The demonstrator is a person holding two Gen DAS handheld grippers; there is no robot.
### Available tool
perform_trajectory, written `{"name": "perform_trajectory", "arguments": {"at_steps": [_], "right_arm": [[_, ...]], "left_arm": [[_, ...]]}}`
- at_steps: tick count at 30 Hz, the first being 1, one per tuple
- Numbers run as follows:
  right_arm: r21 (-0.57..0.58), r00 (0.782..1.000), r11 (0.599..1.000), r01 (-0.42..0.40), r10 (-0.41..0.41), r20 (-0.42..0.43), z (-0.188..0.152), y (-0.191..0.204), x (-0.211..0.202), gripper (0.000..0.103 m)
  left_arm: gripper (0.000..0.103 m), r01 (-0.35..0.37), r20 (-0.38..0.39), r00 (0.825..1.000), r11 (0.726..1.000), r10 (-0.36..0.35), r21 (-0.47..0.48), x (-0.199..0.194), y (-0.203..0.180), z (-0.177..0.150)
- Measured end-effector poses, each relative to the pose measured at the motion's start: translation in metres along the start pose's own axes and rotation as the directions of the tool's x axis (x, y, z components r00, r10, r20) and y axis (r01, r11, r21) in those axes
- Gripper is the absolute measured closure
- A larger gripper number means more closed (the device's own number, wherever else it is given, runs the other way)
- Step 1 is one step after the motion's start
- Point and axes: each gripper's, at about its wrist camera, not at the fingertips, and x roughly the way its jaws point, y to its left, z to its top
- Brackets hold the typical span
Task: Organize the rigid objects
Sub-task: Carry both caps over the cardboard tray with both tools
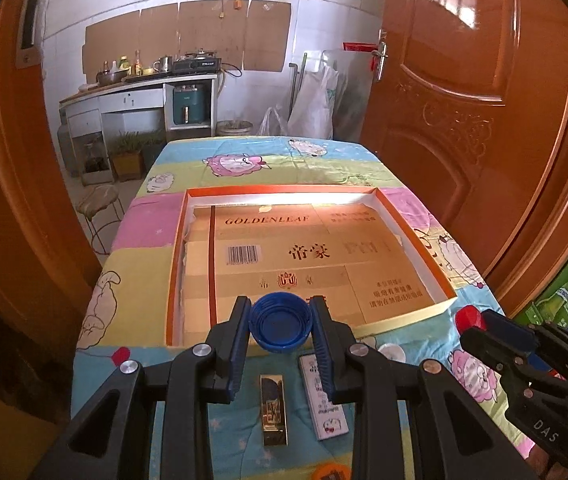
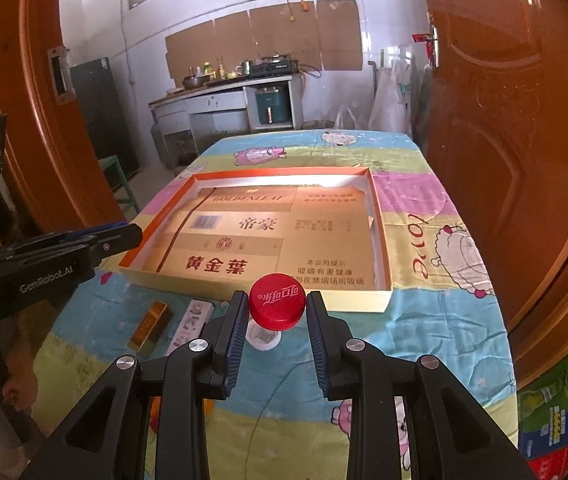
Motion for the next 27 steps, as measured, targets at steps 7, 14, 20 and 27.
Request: {"name": "perform_trajectory", "arguments": {"at_steps": [7, 14, 20, 27], "right_arm": [[-0.006, 1.0, 1.0, -0.012, 0.012, -0.01, 0.014, -0.004, 0.012, 0.073], [-0.026, 1.0, 0.999, -0.024, 0.023, -0.021, 0.038, -0.012, 0.03, 0.073], [-0.048, 0.998, 0.998, -0.041, 0.039, -0.042, 0.054, -0.018, 0.048, 0.073], [-0.131, 0.999, 0.991, -0.023, 0.016, -0.052, 0.075, -0.022, 0.069, 0.073]], "left_arm": [[0.073, -0.01, -0.017, 1.0, 1.0, 0.01, 0.0, 0.015, 0.001, 0.019], [0.073, -0.016, -0.026, 1.0, 1.0, 0.016, -0.012, 0.035, 0.003, 0.042], [0.073, -0.034, -0.04, 0.999, 0.999, 0.034, -0.002, 0.058, 0.005, 0.065], [0.073, -0.044, -0.067, 0.997, 0.999, 0.046, 0.02, 0.082, 0.008, 0.084]]}}
